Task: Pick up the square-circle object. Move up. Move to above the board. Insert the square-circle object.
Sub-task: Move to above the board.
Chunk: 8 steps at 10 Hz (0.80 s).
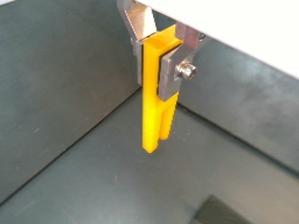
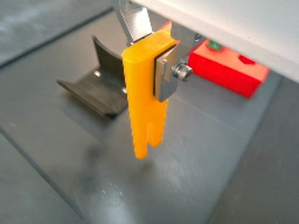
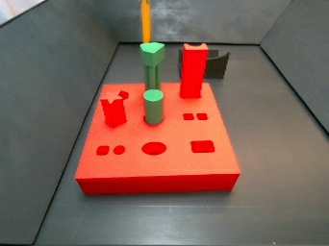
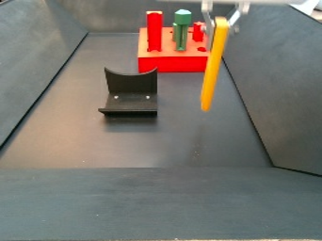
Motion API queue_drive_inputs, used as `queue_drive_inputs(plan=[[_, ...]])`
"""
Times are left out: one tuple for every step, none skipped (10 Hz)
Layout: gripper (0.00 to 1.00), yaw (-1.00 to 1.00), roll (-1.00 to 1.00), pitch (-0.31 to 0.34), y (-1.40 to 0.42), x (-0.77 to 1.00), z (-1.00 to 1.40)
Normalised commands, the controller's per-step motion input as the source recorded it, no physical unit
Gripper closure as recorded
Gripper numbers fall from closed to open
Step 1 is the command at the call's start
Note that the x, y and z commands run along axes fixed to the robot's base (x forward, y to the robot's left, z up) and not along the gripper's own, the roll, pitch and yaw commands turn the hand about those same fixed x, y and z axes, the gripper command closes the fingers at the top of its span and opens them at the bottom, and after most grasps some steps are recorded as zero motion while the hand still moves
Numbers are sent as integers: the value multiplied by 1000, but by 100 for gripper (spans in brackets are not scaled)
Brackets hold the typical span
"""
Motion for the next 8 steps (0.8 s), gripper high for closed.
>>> queue_drive_inputs(plan=[[100,263,334,-228,-132,53,1000],[100,157,237,-143,-121,35,1000],[100,98,161,-78,-111,29,1000],[100,55,109,-8,-94,29,1000],[100,45,97,20,-87,31,976],[100,38,92,68,-49,30,748],[100,38,90,83,-32,27,581],[100,39,88,86,-22,15,352]])
